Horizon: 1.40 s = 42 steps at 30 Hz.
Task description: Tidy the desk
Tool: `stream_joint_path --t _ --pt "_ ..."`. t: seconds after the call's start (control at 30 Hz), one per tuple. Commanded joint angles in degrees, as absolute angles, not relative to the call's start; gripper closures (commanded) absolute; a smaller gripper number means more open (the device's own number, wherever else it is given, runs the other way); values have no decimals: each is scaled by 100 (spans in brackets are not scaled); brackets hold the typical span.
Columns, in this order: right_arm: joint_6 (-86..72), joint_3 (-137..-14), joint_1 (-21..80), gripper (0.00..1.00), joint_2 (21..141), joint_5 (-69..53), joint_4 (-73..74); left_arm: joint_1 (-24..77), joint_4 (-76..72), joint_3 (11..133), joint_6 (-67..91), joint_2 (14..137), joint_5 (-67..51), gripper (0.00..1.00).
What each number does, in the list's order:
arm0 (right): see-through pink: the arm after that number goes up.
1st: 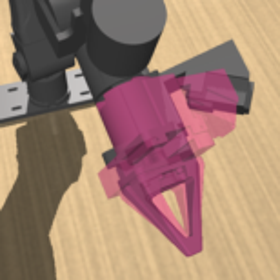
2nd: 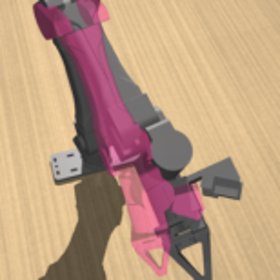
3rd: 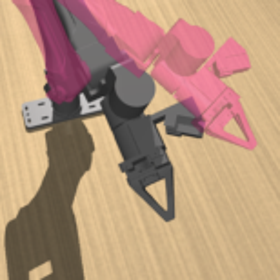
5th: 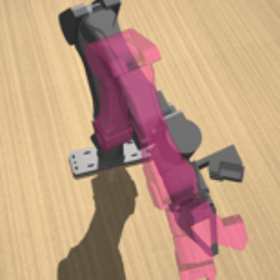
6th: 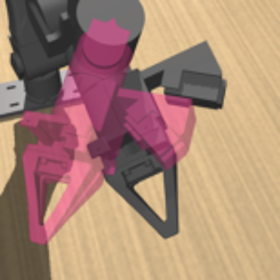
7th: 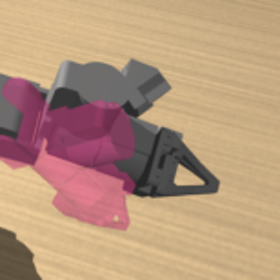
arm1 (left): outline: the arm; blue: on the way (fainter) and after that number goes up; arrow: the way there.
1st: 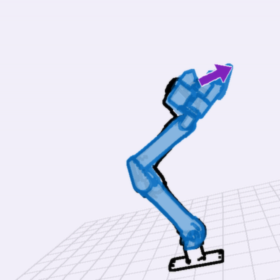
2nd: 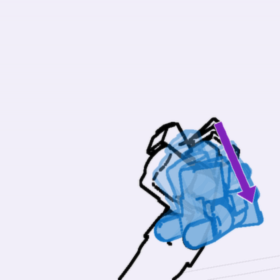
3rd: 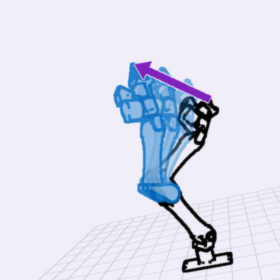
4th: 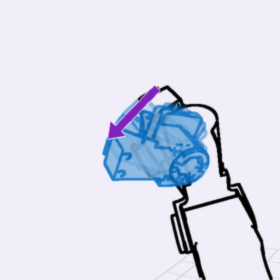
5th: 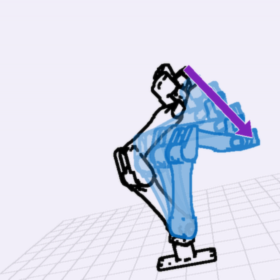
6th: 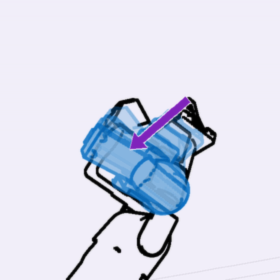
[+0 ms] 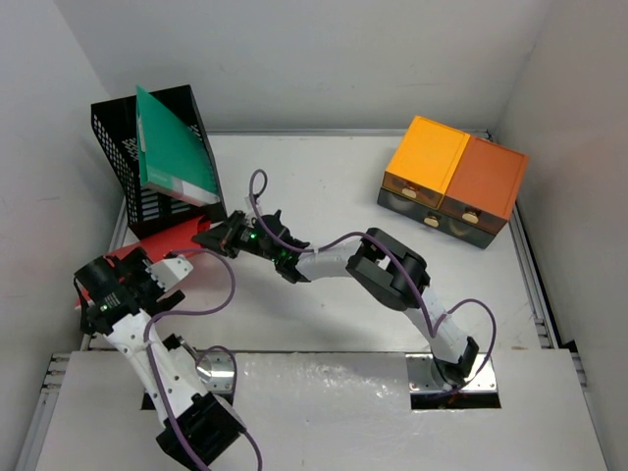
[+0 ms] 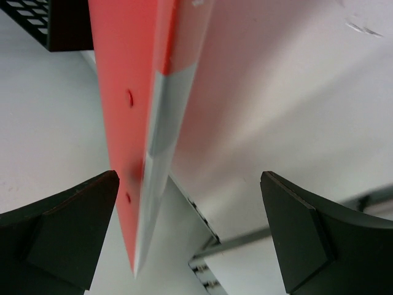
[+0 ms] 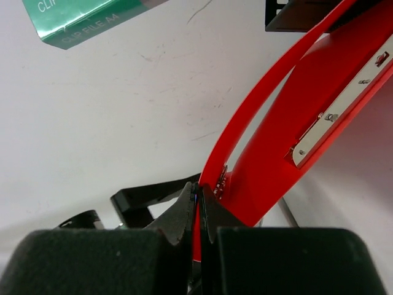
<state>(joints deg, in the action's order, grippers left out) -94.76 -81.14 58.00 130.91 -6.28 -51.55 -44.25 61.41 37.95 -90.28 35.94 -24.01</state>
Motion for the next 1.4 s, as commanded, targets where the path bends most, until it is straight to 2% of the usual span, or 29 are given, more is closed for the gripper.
stream_joint_path --t 0.0,0.13,0.23,0.27,0.3,0.33,0.4,0.43,0.5,0.6,0.63,0.67,0.7,1.0,1.17,1.37 --pt "-9369 -8446 5827 100 13025 -396 -5256 -4439 4836 3455 -9098 3630 -2812 0" --pt "-9360 -8508 5836 100 13078 -413 -5177 -4403 3439 3042 -8359 3831 -2672 0" --pt "-9360 -8508 5836 100 13078 -404 -5142 -4324 2972 2734 -8446 3937 -2663 12" --pt "-9360 -8508 5845 100 13078 -404 -5142 -4289 2797 2664 -8403 3955 -2672 30" --pt "-9369 -8482 5853 100 13078 -404 -5142 -4272 2734 2585 -8341 3972 -2689 40" --pt "-9360 -8464 5854 100 13061 -404 -5142 -4271 2803 2575 -8315 4034 -2742 55" --pt "-9343 -8411 5871 100 13017 -404 -5142 -4263 3022 2636 -8411 4078 -2812 69" --pt "-9343 -8385 5862 100 13008 -404 -5142 -4263 3206 2645 -8446 4104 -2830 85" --pt "-9351 -8324 5862 100 12982 -404 -5185 -4263 3339 2672 -8464 4078 -2813 100" --pt "-9352 -8218 5845 100 12938 -466 -5325 -4263 3857 2925 -8543 4052 -2751 100" --pt "-9325 -8192 5836 94 12920 -509 -5370 -4263 4189 3005 -8543 4060 -2751 100" --pt "-9212 -8131 5827 69 12894 -649 -5440 -4271 4358 3110 -8560 4052 -2751 100" --pt "-9159 -8043 5801 57 12772 -694 -5475 -4271 4516 3303 -8561 4052 -2751 100" --pt "-7648 -6470 5520 13 11339 -641 -5731 -4280 6002 4858 -7674 4139 -3102 100" --pt "-6006 -5881 5467 12 10460 -519 -5231 -4280 6055 5457 -6786 4245 -2962 100" --pt "-4301 -5291 5467 12 9415 342 -4484 -4280 6222 6072 -6118 4403 -2821 100"
